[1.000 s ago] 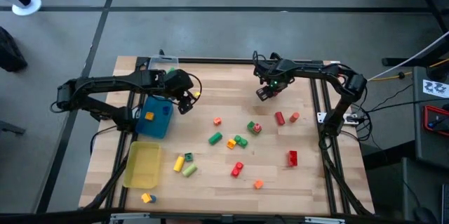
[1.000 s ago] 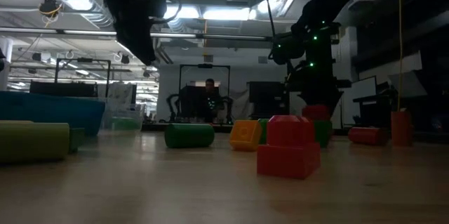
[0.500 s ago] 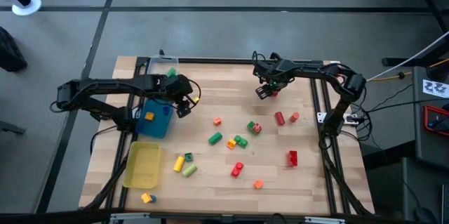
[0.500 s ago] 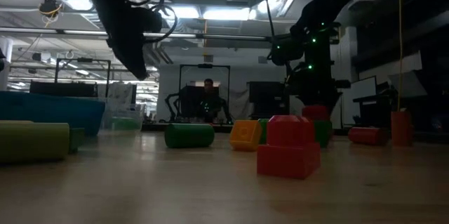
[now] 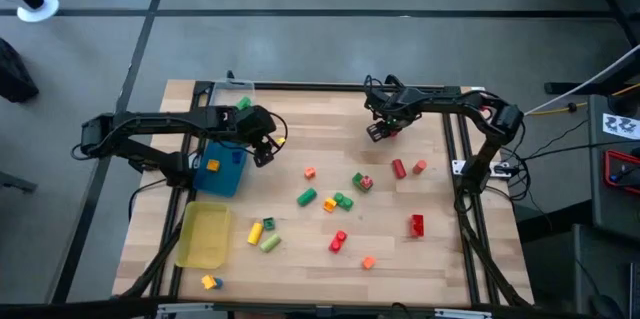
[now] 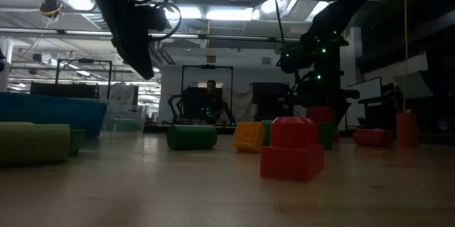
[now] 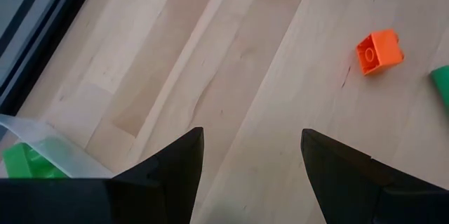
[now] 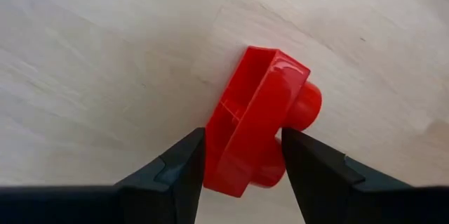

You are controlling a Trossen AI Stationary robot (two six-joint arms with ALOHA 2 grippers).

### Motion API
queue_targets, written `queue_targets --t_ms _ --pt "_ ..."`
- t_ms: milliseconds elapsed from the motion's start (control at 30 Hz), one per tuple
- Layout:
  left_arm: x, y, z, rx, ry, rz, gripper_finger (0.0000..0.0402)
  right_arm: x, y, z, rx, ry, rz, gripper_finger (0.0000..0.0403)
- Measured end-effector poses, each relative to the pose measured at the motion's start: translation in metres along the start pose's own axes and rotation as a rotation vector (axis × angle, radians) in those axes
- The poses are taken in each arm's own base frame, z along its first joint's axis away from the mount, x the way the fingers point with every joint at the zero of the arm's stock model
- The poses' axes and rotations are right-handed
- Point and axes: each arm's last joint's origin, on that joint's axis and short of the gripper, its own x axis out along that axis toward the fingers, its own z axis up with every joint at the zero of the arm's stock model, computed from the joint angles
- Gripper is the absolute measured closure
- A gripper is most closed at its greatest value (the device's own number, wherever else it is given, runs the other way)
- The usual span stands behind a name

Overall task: Sort blocks by size
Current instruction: Put the top red 2 stud game piece into the transparent bin

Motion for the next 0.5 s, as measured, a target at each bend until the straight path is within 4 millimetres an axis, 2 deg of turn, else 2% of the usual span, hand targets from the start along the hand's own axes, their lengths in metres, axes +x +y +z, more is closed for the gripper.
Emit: queue_targets --t_ms 133,367,500 --pt "0.0000 0.0000 0.0000 0.000 0.000 0.000 0.0178 0.0002 0.0002 0.0004 0.000 -0.012 -0.008 0.0231" --pt "0.0000 0.0000 0.0001 0.003 -0.001 0.000 0.0178 -0.0001 0.0007 0.0013 -0.051 -0.023 -0.006 0.0308" --pt "0.0000 -0.0002 0.0013 0.023 -0.013 -0.001 0.0178 -0.0005 0.0009 0.0018 -0.084 -0.026 -0.004 0.0331"
